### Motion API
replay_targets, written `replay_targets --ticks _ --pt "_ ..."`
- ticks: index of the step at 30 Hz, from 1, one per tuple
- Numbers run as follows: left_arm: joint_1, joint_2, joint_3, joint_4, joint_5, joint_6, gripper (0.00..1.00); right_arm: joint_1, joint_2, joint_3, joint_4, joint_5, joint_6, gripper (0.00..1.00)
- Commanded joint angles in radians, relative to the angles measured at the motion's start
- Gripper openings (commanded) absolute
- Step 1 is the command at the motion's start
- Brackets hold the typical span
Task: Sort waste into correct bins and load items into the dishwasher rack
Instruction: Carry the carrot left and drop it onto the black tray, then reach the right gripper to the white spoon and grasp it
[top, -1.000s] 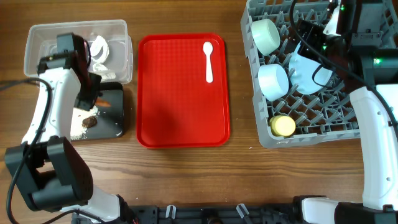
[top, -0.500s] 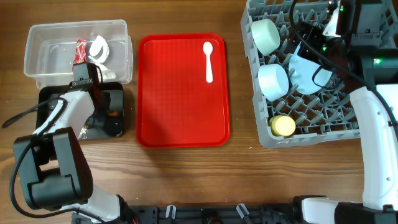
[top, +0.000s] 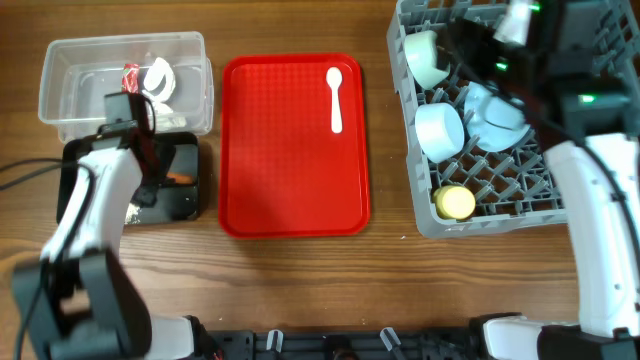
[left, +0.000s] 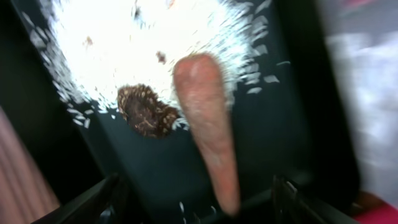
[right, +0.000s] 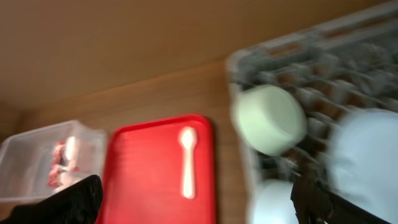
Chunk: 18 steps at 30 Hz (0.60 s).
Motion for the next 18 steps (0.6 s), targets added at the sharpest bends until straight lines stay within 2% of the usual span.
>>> replay_targets --ticks 1,3,5,8,10,13,18 --pt "0.002 -0.156 0.029 -0.021 0.008 0.204 0.82 0.149 0.085 0.000 0.066 0.074 0.031 0.99" --pt "0.000 -0.221 0.029 -0.019 0.037 0.295 0.95 0.208 0.148 0.000 0.116 0.105 0.031 0.99" --pt "0.000 -0.279 0.029 -0.010 0.076 0.384 1.00 0.251 0.221 0.000 0.169 0.132 0.040 0.99" --pt "0.000 -0.343 0.029 0.017 0.173 0.526 1.00 0.283 0.348 0.000 0.269 0.145 0.077 0.98" --pt "0.000 -0.361 0.029 0.024 0.244 0.580 1.00 0.285 0.426 0.000 0.340 0.146 0.101 0.95" --pt "0.000 -0.356 0.026 0.023 0.339 0.620 1.00 0.285 0.525 0.000 0.432 0.146 0.094 0.92" --pt "0.000 -0.315 0.025 0.005 0.384 0.618 1.00 0.284 0.626 0.000 0.494 0.178 0.071 0.90"
